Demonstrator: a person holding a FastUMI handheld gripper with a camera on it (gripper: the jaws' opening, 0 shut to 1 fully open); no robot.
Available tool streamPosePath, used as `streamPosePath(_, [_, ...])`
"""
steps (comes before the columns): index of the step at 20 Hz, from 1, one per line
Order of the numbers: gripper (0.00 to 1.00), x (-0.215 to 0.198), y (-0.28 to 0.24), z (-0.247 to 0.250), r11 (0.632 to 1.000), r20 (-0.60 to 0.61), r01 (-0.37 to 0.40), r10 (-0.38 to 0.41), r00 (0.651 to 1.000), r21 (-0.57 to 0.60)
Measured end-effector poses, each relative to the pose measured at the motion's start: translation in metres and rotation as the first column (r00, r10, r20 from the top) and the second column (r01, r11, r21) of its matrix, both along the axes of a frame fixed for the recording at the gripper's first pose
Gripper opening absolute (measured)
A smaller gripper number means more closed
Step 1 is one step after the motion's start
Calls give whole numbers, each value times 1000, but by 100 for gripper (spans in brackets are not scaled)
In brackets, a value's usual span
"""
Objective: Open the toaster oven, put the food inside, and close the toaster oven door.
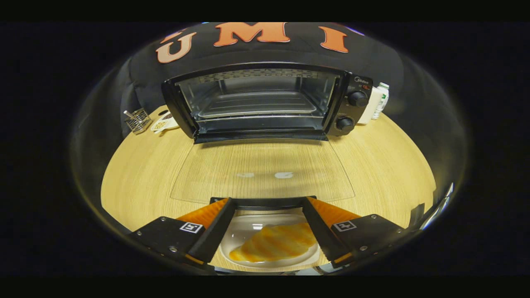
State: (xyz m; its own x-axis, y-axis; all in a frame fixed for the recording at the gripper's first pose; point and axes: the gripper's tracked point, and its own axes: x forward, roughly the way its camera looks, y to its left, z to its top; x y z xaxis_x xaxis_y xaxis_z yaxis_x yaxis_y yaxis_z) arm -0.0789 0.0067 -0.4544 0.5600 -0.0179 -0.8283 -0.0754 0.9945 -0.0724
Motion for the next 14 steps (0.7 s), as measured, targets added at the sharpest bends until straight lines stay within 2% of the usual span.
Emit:
streamPosePath(5, [98, -9, -4, 22, 999, 25, 37, -36, 999, -7])
streamPosePath(10, [98, -37, -3, 41, 994, 47, 110, -110, 993, 0])
streamPosePath(14, [98, -55, -4, 38, 982, 58, 187, -187, 981, 11])
